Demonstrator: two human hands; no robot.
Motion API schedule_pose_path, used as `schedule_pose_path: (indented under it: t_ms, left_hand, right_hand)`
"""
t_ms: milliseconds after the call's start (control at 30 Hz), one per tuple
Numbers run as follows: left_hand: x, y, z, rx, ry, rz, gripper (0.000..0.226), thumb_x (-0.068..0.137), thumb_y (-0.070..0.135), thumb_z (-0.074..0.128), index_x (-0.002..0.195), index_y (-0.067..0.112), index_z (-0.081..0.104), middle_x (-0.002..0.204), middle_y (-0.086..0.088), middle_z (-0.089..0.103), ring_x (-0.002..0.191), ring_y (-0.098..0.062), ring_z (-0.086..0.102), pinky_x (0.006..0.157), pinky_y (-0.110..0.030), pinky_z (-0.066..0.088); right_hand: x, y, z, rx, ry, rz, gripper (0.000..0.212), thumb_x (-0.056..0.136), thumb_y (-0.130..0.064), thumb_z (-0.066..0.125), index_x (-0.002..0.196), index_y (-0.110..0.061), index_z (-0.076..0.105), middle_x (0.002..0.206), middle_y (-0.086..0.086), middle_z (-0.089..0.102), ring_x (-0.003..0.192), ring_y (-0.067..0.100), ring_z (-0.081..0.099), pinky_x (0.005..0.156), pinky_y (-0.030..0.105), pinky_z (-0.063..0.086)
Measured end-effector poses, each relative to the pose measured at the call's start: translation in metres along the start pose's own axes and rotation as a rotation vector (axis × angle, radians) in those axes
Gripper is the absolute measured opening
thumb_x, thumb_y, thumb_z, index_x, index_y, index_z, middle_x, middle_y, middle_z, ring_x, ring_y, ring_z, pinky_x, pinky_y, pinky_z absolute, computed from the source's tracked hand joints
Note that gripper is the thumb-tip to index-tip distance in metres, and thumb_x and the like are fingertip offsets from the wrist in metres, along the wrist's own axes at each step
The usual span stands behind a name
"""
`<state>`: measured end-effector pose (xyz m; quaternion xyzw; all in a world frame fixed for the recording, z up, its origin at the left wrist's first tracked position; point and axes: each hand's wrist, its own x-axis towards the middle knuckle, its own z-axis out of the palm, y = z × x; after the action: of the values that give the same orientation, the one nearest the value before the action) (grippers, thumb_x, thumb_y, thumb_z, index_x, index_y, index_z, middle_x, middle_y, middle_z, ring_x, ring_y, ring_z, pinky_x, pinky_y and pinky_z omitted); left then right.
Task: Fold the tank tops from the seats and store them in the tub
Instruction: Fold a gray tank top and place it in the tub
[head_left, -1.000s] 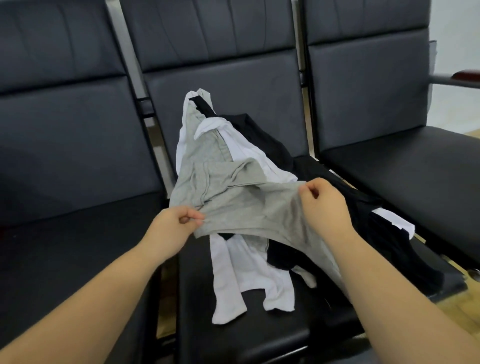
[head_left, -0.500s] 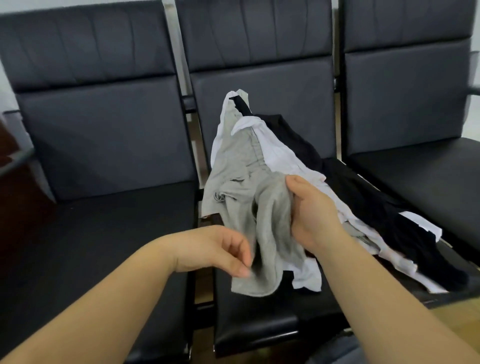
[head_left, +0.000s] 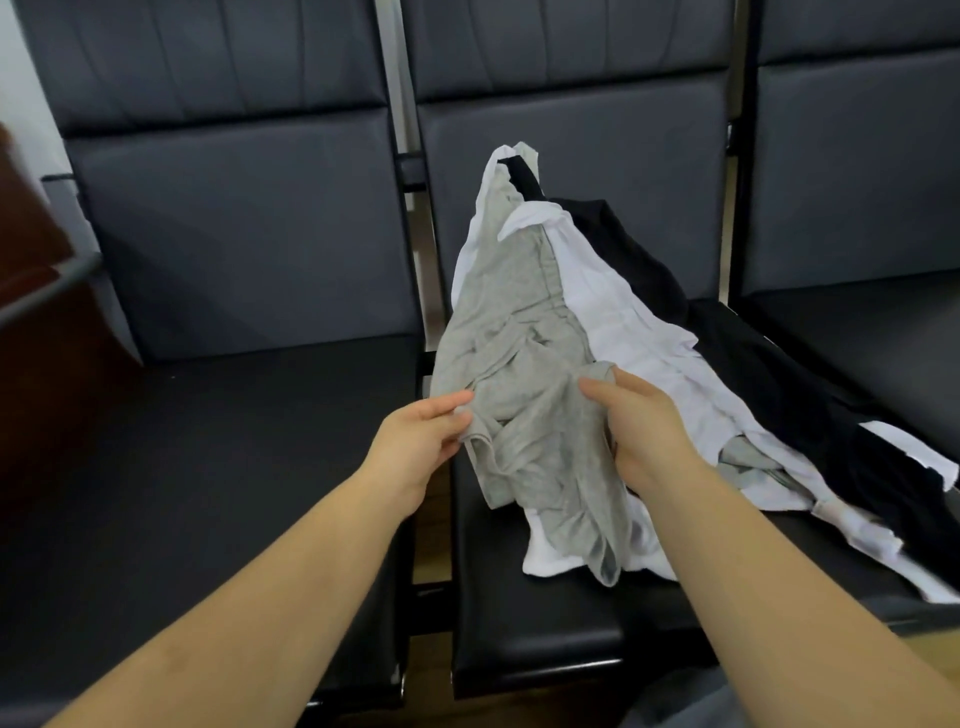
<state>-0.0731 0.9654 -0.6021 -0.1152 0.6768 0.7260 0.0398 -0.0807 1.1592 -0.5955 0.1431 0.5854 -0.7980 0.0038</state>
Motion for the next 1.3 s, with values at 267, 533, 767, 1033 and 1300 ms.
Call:
schedule_pose_path:
  t_ms: [267, 533, 767, 1033, 1300]
  left_hand:
    - [0.052, -0.022, 0.023, 0.572, -0.142, 0.114, 0.054, 0.085, 0.018, 0.072, 0.136, 0.018, 0.054, 0.149, 0.004, 0.038, 0.134, -0.008, 0.036, 0.101, -0.018, 0.031]
    - [0.073, -0.053, 0.027, 1.057, -0.029, 0.353, 0.053, 0.094, 0.026, 0.059, 0.143, 0.018, 0.041, 0.141, -0.005, 0.044, 0.131, -0.023, 0.036, 0.11, -0.027, 0.027]
    - [0.043, -0.057, 0.024, 0.993, 0.037, 0.357, 0.029, 0.104, 0.024, 0.035, 0.082, 0.014, 0.052, 0.084, -0.003, 0.056, 0.08, -0.02, 0.055, 0.066, -0.025, 0.036]
    - [-0.024, -0.018, -0.045, 0.474, 0.167, 0.189, 0.038, 0.103, 0.025, 0.038, 0.079, 0.008, 0.062, 0.076, -0.004, 0.061, 0.074, -0.014, 0.054, 0.074, -0.035, 0.046]
    - [-0.092, -0.029, -0.117, 0.437, 0.152, -0.029, 0.035, 0.101, 0.035, 0.044, 0.103, 0.006, 0.063, 0.101, -0.012, 0.067, 0.09, -0.024, 0.063, 0.088, -0.043, 0.05]
  right_hand:
    - [0.026, 0.016, 0.008, -0.603, -0.14, -0.127, 0.074, 0.082, -0.023, 0.072, 0.147, -0.016, 0.038, 0.144, -0.004, 0.045, 0.132, 0.017, 0.045, 0.106, 0.027, 0.038]
    - [0.044, 0.026, 0.009, -0.753, -0.157, -0.138, 0.07, 0.086, -0.012, 0.067, 0.148, -0.011, 0.035, 0.144, 0.001, 0.046, 0.129, 0.015, 0.047, 0.098, 0.017, 0.034]
    - [0.038, 0.027, 0.017, -0.505, -0.075, -0.03, 0.021, 0.084, 0.005, 0.057, 0.102, 0.014, 0.062, 0.105, 0.03, 0.065, 0.101, 0.042, 0.062, 0.088, 0.048, 0.053]
    - [-0.009, 0.035, 0.081, -0.197, -0.489, 0.23, 0.023, 0.095, -0.003, 0.052, 0.112, -0.006, 0.066, 0.105, 0.015, 0.07, 0.097, 0.027, 0.067, 0.082, 0.035, 0.055]
    - [-0.069, 0.07, 0.118, -0.406, -0.647, 0.227, 0.022, 0.092, -0.007, 0.059, 0.111, -0.007, 0.07, 0.105, 0.012, 0.072, 0.1, 0.027, 0.069, 0.087, 0.038, 0.056]
